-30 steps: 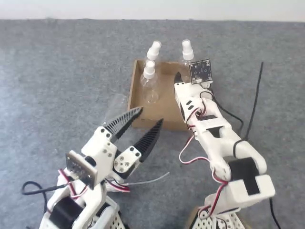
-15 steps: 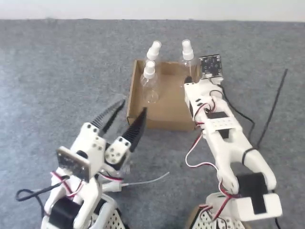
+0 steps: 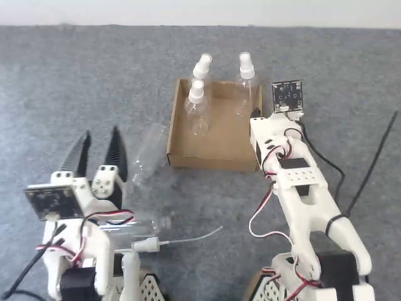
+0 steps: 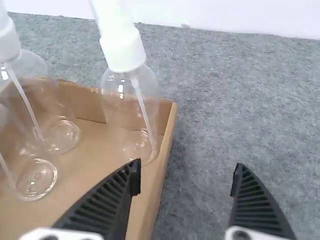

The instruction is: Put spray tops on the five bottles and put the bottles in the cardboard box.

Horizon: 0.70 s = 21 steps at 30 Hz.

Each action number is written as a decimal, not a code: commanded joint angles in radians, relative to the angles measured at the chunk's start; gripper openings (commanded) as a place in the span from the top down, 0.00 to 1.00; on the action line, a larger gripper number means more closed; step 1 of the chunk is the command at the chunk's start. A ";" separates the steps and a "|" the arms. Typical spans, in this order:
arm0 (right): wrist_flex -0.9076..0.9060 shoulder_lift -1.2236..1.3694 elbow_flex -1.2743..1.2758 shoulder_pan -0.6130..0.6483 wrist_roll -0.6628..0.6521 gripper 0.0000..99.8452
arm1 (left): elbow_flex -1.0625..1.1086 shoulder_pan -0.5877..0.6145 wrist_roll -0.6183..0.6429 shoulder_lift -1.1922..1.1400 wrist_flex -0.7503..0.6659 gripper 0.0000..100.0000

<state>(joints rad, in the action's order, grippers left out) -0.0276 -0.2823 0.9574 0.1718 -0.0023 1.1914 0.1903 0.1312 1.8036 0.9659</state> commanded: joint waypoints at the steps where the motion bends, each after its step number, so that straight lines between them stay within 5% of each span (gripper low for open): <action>1: -0.008 -0.064 -0.015 -0.013 0.009 0.75 | -0.002 0.106 0.015 0.018 0.029 0.84; 21: -0.157 -0.211 0.014 -0.021 0.009 0.75 | 0.151 0.288 0.015 0.018 0.002 0.84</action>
<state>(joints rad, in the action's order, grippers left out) -0.1320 -0.3974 0.9774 0.1534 -0.0023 1.3449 0.4404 0.1343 1.8036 0.9920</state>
